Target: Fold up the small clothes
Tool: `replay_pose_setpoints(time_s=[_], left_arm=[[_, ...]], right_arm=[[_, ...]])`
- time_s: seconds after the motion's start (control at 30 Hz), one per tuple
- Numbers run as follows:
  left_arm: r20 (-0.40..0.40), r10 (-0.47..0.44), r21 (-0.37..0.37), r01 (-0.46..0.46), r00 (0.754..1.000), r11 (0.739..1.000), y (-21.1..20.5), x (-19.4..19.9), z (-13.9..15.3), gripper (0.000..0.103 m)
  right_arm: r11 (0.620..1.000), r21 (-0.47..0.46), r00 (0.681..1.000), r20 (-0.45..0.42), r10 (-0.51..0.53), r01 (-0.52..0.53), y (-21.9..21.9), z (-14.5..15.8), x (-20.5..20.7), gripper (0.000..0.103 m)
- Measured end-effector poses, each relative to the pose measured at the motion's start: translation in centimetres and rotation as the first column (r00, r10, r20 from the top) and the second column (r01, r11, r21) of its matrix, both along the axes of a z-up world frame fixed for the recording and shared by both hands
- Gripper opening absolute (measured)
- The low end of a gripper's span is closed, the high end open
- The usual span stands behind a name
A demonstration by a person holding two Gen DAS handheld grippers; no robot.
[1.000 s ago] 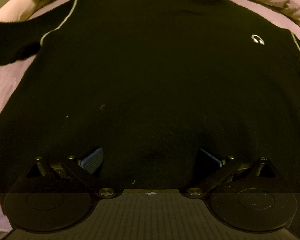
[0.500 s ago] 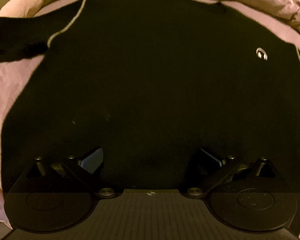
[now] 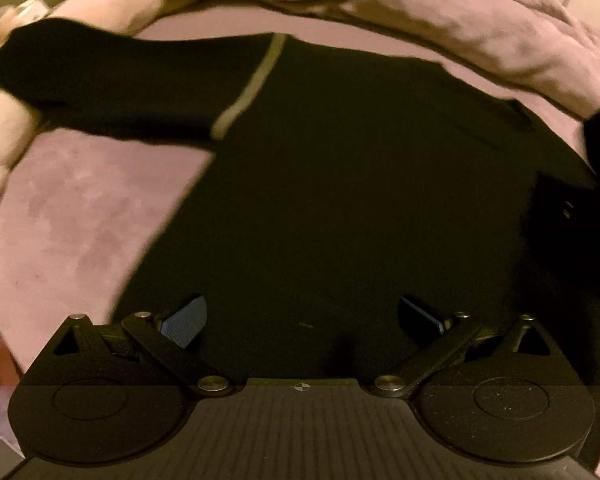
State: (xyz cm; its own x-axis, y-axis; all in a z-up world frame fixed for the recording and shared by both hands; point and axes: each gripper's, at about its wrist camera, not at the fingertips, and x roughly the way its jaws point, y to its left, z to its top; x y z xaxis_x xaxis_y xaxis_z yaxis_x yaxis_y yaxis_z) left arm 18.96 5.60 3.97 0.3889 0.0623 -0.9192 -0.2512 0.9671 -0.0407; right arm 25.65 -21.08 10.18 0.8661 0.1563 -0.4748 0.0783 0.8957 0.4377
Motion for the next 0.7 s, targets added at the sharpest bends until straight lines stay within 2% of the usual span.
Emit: replay_pose_setpoints(time_s=[0.07,0.17,0.27,0.37,0.4,0.57,0.67,0.7], left_arm=[[-0.005,0.023,0.006,-0.023,1.0,1.0,2.4,0.1,-0.1,0.103],[-0.013,0.048,0.03,-0.048,0.999,0.998,5.6,0.3,-0.6,0.103],[-0.005,0.088,0.026,-0.088,0.996,0.996,8.5,0.6,-0.8,0.103],[0.002,0.124,0.0,-0.124,0.992,0.992,10.6,1.1,-1.2,0.103],[0.001,0.132,-0.006,-0.132,0.991,0.991,11.0,1.3,-1.4,0.103],[0.009,0.158,-0.029,-0.157,0.987,0.987,12.2,2.4,-2.1,0.103],[0.008,0.178,-0.058,-0.177,0.984,0.982,13.0,3.1,-2.4,0.103],[0.002,0.188,-0.074,-0.187,0.982,0.98,13.3,3.3,-2.5,0.103]], right_arm=[[0.998,-0.02,0.997,-0.051,0.053,-0.054,4.5,-2.5,1.8,0.014],[0.996,-0.03,0.984,-0.161,0.078,-0.084,9.7,-6.2,3.6,0.014],[0.995,-0.071,0.976,-0.212,0.06,-0.076,11.9,-8.1,4.2,0.014],[0.995,-0.082,0.968,-0.249,0.031,-0.053,12.9,-8.8,4.3,0.014],[0.996,-0.076,0.967,-0.252,0.026,-0.046,11.9,-9.3,4.8,0.014],[0.998,-0.057,0.979,-0.203,-0.01,-0.001,10.9,-8.3,5.3,0.015],[0.999,-0.048,0.973,-0.232,0.006,-0.017,11.0,-9.0,5.8,0.027],[0.998,-0.022,0.957,-0.287,0.047,-0.055,11.2,-9.7,6.2,0.046]])
